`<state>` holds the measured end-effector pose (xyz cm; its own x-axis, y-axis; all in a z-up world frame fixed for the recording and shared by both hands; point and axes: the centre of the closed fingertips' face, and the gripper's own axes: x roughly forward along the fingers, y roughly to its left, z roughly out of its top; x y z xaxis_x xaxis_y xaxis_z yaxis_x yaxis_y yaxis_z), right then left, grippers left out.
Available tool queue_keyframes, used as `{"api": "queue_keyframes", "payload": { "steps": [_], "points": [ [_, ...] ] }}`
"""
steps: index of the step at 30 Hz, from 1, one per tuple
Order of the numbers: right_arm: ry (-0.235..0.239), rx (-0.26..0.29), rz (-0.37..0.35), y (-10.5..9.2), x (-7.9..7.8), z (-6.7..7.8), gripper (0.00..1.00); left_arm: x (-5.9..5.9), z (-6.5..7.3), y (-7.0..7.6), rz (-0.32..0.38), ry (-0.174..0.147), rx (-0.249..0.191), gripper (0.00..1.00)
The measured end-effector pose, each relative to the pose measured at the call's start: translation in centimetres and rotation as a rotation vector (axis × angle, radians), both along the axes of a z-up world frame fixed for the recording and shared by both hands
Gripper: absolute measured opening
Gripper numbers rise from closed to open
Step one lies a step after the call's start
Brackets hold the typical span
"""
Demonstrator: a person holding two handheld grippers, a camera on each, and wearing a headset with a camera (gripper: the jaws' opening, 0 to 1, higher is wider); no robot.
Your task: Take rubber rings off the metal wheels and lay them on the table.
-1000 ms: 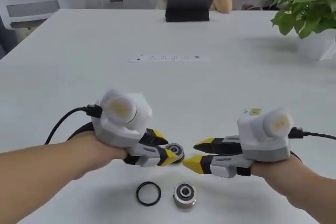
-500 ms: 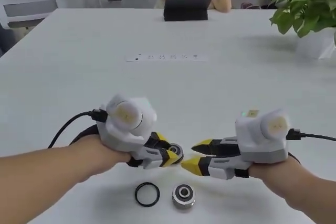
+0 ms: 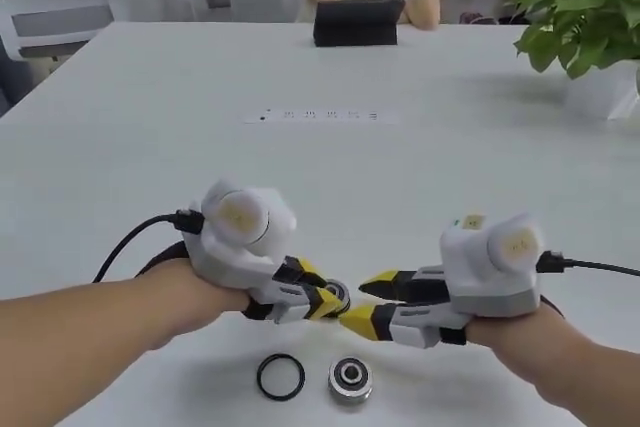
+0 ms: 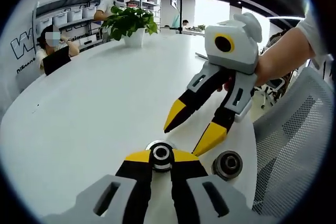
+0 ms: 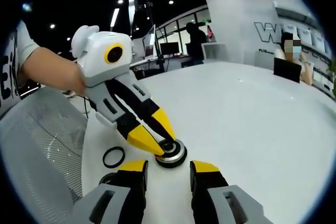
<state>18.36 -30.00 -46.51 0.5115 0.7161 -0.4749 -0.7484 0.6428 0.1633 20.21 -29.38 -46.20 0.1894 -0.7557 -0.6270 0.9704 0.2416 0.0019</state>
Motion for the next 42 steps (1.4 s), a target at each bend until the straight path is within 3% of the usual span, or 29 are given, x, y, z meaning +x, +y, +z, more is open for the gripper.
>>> {"api": "queue_keyframes", "payload": {
  "steps": [13, 20, 42],
  "points": [
    [-0.002, -0.022, -0.004, 1.3, 1.2, -0.9, 0.3, 0.0, 0.0, 0.0, 0.005, -0.033, 0.013, 0.07],
    [-0.007, -0.052, -0.003, 1.5, 1.5, -1.4, 0.28, 0.0, 0.0, 0.0, 0.016, -0.033, 0.013, 0.07],
    [0.001, -0.049, -0.011, 0.6, 0.6, -1.1, 0.16, -0.1, 0.0, 0.0, 0.018, -0.038, 0.013, 0.07]
  ]
}}
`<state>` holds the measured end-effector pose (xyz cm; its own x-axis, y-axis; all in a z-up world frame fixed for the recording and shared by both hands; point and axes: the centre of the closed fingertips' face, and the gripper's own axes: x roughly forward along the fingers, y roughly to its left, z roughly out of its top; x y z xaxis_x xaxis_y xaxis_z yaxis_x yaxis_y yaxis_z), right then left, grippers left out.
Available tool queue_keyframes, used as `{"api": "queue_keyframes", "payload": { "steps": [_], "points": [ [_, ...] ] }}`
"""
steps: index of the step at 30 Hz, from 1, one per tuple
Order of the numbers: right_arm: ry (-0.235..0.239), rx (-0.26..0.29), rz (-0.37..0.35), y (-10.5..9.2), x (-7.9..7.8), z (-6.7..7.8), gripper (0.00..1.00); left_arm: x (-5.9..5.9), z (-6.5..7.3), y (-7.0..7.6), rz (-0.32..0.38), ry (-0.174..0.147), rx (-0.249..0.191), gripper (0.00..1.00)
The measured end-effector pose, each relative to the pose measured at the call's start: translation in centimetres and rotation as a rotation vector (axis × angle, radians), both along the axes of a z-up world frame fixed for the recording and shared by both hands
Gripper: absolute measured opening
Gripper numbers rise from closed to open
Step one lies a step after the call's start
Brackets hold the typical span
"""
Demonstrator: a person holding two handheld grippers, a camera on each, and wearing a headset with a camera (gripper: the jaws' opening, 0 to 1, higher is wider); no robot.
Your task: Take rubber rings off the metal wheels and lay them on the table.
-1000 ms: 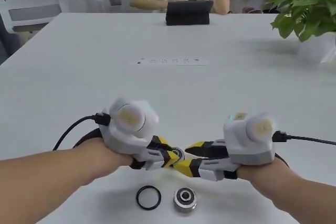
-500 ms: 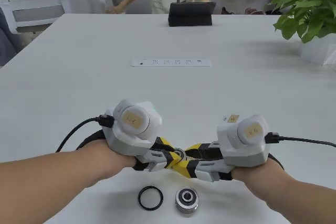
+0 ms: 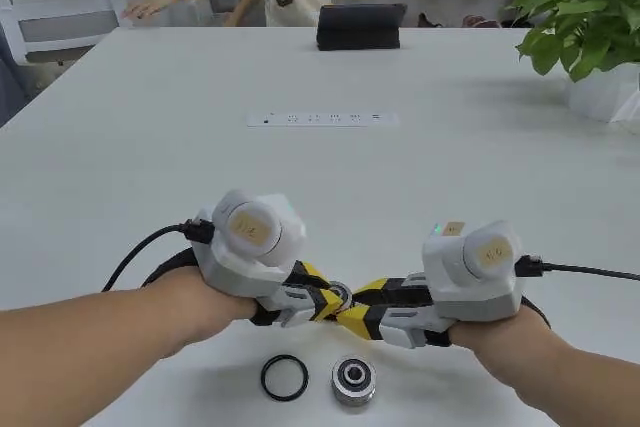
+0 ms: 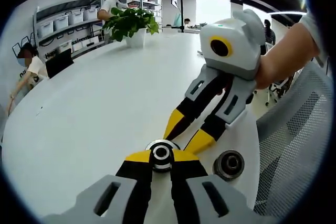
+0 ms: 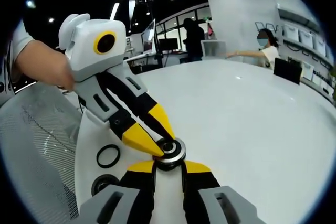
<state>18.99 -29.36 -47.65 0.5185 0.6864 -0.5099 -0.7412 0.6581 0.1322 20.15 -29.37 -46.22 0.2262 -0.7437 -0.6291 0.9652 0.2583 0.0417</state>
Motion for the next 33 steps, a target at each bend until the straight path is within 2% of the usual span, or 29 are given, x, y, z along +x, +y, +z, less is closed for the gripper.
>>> {"api": "queue_keyframes", "payload": {
  "steps": [7, 18, 20, 23, 26, 31, 33],
  "points": [
    [0.033, 0.021, -0.004, -0.5, -0.2, -0.2, 0.06, 0.0, 0.0, 0.0, 0.002, 0.003, -0.002, 0.07],
    [0.065, 0.063, -0.037, -0.7, -0.2, -0.1, 0.0, 0.0, 0.1, 0.0, -0.003, -0.008, 0.001, 0.07],
    [0.081, 0.084, -0.056, -0.7, -0.2, -0.1, 0.0, 0.1, 0.1, 0.0, -0.002, -0.009, 0.001, 0.07],
    [0.135, 0.147, -0.108, -0.9, -0.2, 0.0, 0.0, 0.1, 0.1, 0.0, -0.001, -0.01, 0.001, 0.07],
    [0.166, 0.192, -0.142, -1.0, -0.2, 0.1, 0.0, 0.1, 0.1, 0.0, -0.001, -0.011, 0.002, 0.07],
    [0.192, 0.258, -0.191, -1.4, 0.2, 0.5, 0.0, 0.1, 0.1, 0.0, -0.002, -0.013, 0.002, 0.07],
    [0.192, 0.257, -0.192, -1.3, 0.2, 0.6, 0.0, 0.1, 0.1, 0.0, -0.002, -0.014, 0.003, 0.07]
  ]
}}
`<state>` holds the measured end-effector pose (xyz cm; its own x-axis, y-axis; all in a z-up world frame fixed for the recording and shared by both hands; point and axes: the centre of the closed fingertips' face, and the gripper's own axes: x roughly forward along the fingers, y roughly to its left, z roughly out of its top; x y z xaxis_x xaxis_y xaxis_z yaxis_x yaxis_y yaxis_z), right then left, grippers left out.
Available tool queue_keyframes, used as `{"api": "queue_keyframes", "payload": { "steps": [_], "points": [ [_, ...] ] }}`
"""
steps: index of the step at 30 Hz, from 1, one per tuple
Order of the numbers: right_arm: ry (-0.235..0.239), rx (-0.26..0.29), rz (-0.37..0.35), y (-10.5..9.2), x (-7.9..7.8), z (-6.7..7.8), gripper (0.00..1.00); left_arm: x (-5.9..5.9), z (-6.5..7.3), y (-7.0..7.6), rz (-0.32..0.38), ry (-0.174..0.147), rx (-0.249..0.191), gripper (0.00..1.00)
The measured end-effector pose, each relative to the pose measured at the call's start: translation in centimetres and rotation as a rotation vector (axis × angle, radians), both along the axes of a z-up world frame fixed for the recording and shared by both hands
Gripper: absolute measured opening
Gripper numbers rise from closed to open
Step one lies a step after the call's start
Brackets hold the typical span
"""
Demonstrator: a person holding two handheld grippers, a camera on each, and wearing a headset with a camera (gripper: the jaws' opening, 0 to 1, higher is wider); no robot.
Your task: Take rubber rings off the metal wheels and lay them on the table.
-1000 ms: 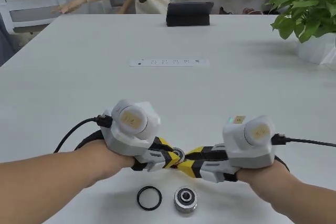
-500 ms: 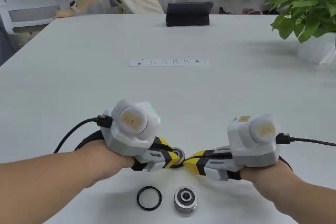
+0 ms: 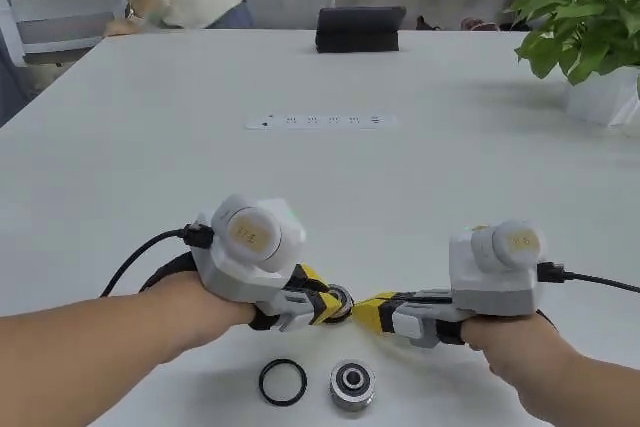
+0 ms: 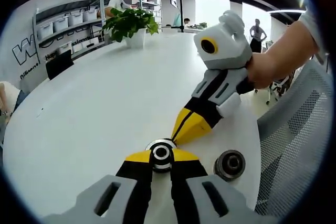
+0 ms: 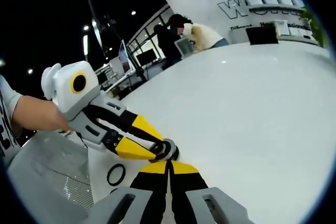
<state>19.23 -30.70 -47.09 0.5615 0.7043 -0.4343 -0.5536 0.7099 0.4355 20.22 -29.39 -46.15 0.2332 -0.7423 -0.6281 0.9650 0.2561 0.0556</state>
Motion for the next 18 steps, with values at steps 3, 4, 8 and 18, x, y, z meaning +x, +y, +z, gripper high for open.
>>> {"api": "queue_keyframes", "payload": {
  "steps": [3, 4, 8, 18],
  "points": [
    [0.009, 0.004, -0.008, 0.11, 0.14, 0.09, 0.0, 0.0, 0.0, 0.0, 0.002, 0.0, 0.001, 0.07],
    [0.013, 0.008, -0.011, 0.1, 0.19, 0.08, 0.0, 0.01, -0.01, 0.0, 0.003, 0.0, 0.001, 0.07],
    [0.021, 0.029, -0.027, 0.05, 0.2, 0.13, 0.0, 0.02, -0.01, -0.02, 0.008, -0.001, 0.001, 0.07],
    [-0.007, 0.017, -0.015, 0.25, 0.21, 0.62, 0.0, 0.03, 0.0, -0.07, 0.007, -0.01, 0.006, 0.07]
  ]
}}
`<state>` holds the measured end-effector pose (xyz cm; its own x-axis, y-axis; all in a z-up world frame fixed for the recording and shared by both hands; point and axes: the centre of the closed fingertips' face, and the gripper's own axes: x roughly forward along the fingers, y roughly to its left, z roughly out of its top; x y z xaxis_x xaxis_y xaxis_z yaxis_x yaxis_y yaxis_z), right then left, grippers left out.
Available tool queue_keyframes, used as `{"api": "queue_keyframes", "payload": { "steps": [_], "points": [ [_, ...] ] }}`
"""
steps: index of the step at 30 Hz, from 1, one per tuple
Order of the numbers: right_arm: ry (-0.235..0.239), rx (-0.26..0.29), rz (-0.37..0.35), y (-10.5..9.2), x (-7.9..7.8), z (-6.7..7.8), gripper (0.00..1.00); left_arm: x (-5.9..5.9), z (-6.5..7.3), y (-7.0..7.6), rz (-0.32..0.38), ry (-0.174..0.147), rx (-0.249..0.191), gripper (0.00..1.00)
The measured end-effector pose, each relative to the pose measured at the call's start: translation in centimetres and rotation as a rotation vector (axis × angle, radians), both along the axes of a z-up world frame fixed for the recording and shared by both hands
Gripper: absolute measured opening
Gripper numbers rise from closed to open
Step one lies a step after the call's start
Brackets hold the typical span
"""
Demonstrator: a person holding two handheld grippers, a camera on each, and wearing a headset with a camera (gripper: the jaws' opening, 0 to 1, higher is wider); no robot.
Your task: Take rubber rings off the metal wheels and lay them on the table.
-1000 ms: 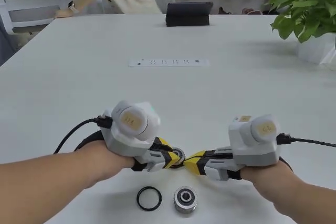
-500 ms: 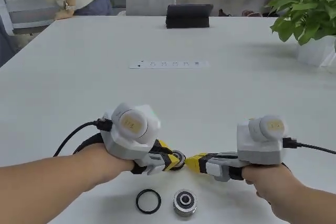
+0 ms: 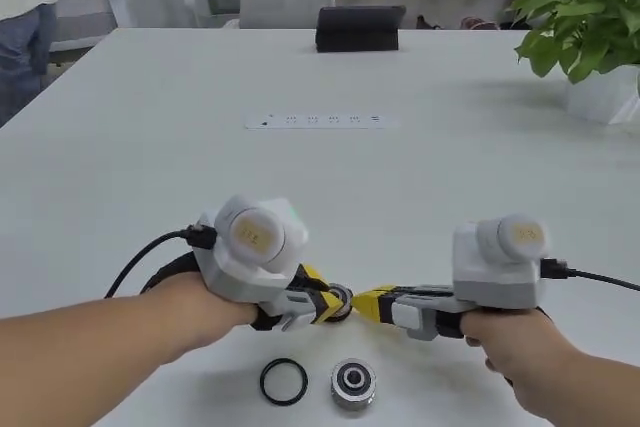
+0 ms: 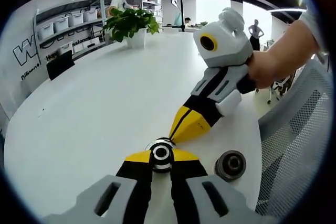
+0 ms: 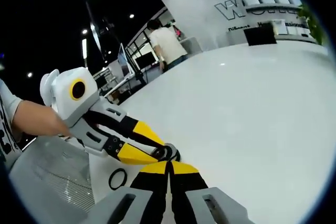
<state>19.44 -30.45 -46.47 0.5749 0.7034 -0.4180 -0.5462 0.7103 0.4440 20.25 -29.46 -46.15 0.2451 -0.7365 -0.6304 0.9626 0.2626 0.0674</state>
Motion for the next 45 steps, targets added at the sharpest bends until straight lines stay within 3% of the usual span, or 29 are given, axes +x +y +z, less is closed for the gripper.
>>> {"api": "queue_keyframes", "payload": {
  "steps": [28, 45],
  "points": [
    [-0.035, -0.04, 0.054, 1.1, -0.1, 0.7, 0.0, 0.0, 0.0, 0.0, -0.004, 0.002, 0.009, 0.07],
    [-0.045, -0.008, 0.075, 1.4, -0.3, 1.3, 0.0, 0.0, 0.0, 0.0, -0.005, 0.002, 0.01, 0.07]
  ]
}}
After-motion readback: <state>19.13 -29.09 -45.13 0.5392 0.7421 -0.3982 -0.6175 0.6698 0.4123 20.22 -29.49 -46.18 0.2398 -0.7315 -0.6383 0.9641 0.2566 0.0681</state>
